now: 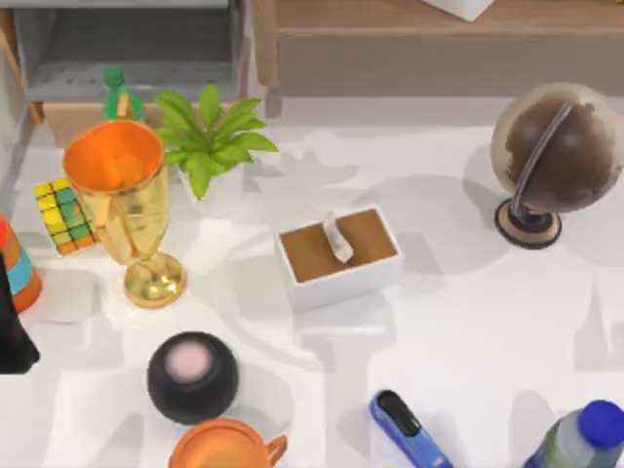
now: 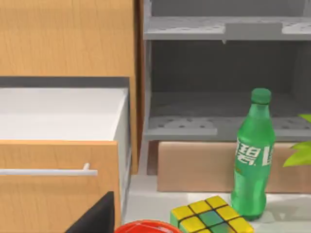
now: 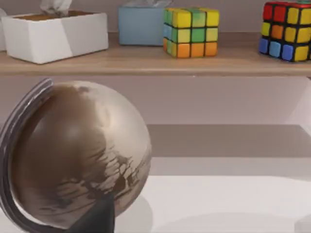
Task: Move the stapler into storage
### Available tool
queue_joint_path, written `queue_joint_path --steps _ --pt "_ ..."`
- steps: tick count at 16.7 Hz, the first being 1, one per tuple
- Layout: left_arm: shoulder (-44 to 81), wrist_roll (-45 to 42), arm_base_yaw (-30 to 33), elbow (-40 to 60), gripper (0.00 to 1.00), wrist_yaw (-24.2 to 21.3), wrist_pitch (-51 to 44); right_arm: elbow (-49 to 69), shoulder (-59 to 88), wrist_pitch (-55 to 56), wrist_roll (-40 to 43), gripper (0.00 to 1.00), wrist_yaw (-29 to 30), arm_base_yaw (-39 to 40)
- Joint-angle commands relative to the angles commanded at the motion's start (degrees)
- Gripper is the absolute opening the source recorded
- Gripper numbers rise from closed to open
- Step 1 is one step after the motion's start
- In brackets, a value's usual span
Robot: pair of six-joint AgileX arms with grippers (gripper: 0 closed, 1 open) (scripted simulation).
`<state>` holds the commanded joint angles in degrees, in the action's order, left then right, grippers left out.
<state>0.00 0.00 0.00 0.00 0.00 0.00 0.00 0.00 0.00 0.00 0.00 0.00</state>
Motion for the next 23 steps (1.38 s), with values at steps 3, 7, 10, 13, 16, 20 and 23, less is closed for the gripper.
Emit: queue_joint_path --steps 3,7,10,13,16,20,23 --pt "0.53 0.56 0.41 0.53 1.00 -0.08 -0.42 0.00 0.00 0.00 0.00 1.00 0.00 0.00" --pt "8.19 8.84 6.10 8.13 1.00 -1.10 -6.16 0.00 0.00 0.00 0.00 1.00 0.00 0.00" --pt "19.74 21.11 13.61 19.51 1.00 -2.18 -13.61 0.00 0.00 0.00 0.00 1.00 0.00 0.00" --pt "36.03 38.24 22.72 35.56 1.00 -3.02 -22.53 0.00 0.00 0.00 0.00 1.00 0.00 0.00" --pt "55.79 57.81 32.31 53.31 1.00 -3.38 -31.87 0.00 0.00 0.00 0.00 1.00 0.00 0.00" --pt "79.96 77.85 44.15 71.20 1.00 -3.14 -43.35 0.00 0.00 0.00 0.00 1.00 0.00 0.00" --pt "95.30 87.42 51.36 79.52 1.00 -2.46 -50.26 0.00 0.00 0.00 0.00 1.00 0.00 0.00"
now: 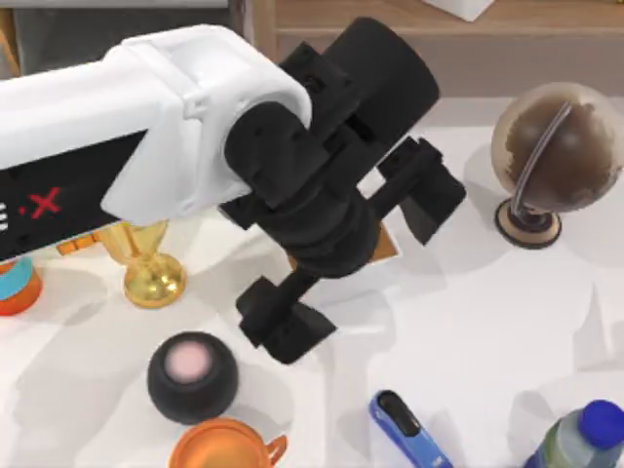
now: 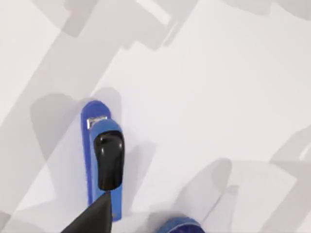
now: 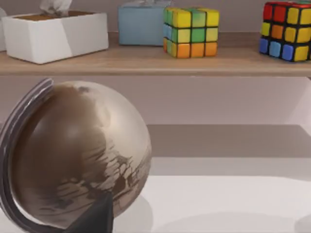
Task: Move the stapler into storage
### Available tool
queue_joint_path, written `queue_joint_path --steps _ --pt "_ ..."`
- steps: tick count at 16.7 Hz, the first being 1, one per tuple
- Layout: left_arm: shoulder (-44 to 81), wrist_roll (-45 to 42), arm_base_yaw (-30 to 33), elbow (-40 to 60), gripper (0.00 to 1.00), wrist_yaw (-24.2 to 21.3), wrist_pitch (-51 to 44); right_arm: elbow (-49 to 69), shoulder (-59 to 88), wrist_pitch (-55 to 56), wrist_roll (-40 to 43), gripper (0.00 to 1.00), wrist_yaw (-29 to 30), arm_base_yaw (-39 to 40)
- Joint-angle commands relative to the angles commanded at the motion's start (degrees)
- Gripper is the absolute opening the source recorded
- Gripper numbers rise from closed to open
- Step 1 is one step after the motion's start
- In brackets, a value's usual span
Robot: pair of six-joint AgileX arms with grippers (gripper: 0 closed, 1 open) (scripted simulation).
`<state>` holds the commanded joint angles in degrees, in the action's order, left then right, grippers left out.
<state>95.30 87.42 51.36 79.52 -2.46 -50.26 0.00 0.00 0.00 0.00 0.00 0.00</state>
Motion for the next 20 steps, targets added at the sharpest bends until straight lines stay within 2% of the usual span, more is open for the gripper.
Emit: queue_joint_path --steps 4,7,15,20 --pt "15.94 7.13 6.99 7.73 1.00 1.27 -6.75 0.00 0.00 0.00 0.00 1.00 0.00 0.00" --pt "22.66 10.25 10.14 10.37 1.00 2.05 -9.82 0.00 0.00 0.00 0.00 1.00 0.00 0.00" --pt "24.66 10.96 10.91 10.95 1.00 2.27 -10.46 0.00 0.00 0.00 0.00 1.00 0.00 0.00" --pt "27.50 10.95 11.05 6.74 1.00 2.29 -3.15 0.00 0.00 0.00 0.00 1.00 0.00 0.00"
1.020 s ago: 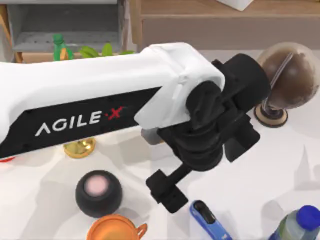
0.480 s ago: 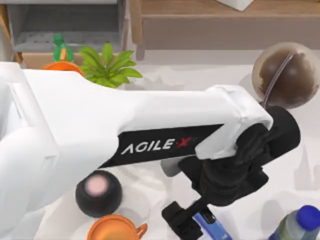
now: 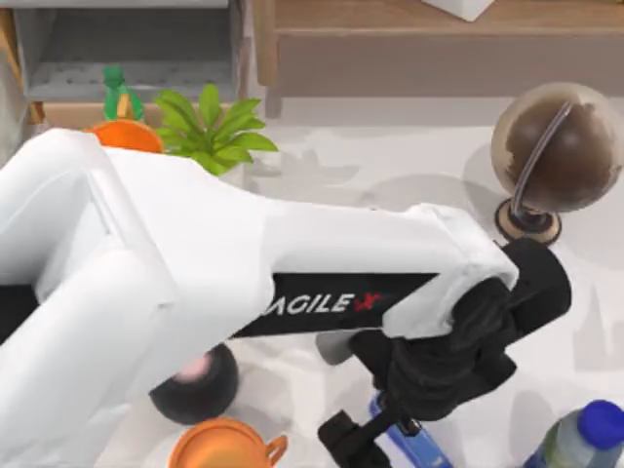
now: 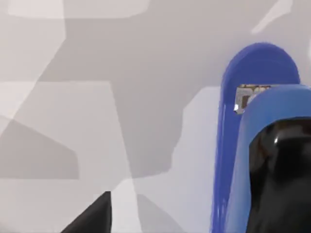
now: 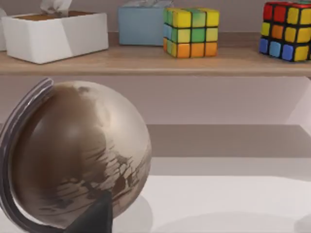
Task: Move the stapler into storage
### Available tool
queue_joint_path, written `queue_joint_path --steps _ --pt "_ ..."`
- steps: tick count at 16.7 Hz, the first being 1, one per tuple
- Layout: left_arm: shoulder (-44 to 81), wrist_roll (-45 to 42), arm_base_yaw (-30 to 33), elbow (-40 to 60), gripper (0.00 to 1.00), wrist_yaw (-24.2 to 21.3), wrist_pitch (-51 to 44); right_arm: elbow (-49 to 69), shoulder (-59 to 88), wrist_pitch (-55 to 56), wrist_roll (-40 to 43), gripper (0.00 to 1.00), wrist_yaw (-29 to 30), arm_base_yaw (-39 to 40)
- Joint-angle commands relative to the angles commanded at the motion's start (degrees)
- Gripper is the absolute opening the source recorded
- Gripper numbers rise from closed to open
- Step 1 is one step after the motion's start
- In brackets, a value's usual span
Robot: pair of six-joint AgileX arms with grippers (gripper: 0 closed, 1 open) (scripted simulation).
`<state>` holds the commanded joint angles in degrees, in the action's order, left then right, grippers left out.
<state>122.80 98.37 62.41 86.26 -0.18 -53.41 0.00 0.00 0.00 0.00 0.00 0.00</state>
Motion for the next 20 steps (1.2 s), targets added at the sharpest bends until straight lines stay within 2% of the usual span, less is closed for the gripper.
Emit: queue_joint_path --steps 6,19,20 --pt "0.97 0.01 0.03 -1.45 1.00 -0.01 2.19 0.00 0.00 0.00 0.00 1.00 0.00 0.00" --pt "0.97 0.01 0.03 -1.45 0.02 -0.01 2.19 0.00 0.00 0.00 0.00 1.00 0.00 0.00" --pt "0.97 0.01 0.03 -1.45 0.00 -0.01 2.19 0.00 0.00 0.00 0.00 1.00 0.00 0.00"
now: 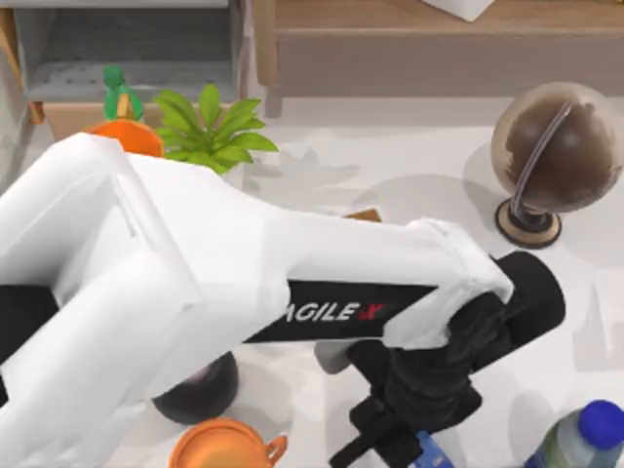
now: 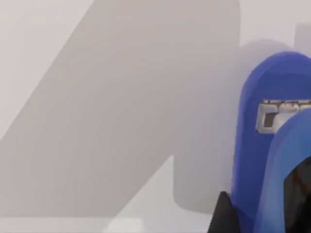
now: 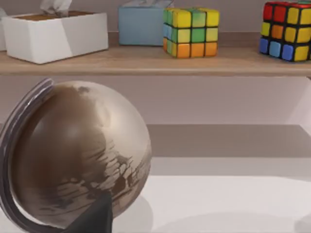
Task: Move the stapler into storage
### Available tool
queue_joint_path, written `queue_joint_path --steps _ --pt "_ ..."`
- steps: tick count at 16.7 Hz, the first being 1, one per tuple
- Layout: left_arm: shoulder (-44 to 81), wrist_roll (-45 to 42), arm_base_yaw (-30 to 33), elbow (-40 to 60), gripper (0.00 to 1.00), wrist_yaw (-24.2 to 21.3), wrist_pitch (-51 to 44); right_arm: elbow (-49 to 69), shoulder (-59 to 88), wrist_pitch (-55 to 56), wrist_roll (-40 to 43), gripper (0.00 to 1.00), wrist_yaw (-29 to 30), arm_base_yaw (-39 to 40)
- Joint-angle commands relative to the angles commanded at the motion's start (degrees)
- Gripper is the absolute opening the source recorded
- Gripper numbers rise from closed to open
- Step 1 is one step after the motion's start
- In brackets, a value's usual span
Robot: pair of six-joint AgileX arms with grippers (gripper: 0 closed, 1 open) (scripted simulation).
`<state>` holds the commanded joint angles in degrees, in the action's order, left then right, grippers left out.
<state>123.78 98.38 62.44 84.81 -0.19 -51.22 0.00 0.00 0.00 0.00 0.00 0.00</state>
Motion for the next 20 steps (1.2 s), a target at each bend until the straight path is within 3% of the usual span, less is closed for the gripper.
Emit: queue_joint_path --steps 20 --pt "-2.34 0.00 -0.06 3.25 0.00 0.05 -5.69 0.00 0.00 0.00 0.00 1.00 0.00 0.00"
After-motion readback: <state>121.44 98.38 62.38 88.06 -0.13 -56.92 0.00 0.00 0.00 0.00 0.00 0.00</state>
